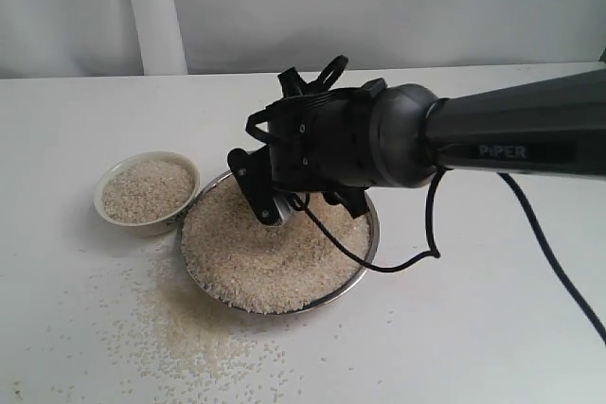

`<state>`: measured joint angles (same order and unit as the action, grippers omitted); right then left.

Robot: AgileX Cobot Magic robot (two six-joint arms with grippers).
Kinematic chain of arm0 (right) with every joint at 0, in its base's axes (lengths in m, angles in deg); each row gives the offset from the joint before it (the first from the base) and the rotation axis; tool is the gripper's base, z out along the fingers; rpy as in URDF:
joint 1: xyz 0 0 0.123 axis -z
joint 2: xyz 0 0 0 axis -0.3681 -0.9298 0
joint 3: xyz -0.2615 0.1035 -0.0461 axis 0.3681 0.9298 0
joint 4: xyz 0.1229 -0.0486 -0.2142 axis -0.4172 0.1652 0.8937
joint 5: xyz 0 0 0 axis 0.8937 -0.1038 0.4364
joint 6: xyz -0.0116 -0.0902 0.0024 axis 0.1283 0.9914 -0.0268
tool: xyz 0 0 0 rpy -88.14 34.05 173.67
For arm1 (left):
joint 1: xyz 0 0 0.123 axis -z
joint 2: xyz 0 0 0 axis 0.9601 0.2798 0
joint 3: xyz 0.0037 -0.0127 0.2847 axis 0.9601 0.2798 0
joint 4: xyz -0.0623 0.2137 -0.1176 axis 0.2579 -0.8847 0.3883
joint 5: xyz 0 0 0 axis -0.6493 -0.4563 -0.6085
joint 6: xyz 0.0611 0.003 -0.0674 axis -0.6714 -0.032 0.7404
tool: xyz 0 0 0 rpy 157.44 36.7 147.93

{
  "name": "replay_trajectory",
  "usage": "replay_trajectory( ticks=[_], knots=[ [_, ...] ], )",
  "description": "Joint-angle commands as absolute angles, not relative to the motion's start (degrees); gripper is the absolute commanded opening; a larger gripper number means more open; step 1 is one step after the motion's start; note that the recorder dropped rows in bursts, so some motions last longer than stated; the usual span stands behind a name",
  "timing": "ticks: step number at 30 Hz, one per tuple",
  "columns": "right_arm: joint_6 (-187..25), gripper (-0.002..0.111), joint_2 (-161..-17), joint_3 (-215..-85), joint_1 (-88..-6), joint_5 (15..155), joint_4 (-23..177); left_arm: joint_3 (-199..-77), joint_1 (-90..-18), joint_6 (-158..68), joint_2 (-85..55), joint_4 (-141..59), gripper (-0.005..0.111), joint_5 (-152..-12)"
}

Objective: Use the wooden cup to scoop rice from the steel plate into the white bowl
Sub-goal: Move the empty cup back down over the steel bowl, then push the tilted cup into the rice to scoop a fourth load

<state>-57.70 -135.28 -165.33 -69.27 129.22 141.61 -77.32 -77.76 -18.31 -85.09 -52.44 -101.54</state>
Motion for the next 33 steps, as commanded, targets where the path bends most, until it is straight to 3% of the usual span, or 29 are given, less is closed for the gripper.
replay_trajectory(
  ticks=[1, 33],
  knots=[
    [-55.81, 0.0, -137.22, -165.21, -68.8, 127.48, 145.56, -77.28, -77.5, -18.18, -84.87, -52.59, 0.0, -101.16],
    [-48.55, 0.0, -140.82, -165.21, -71.53, 118.14, 135.47, -77.28, -77.5, -18.18, -84.87, -52.59, 0.0, -101.16]
  ],
)
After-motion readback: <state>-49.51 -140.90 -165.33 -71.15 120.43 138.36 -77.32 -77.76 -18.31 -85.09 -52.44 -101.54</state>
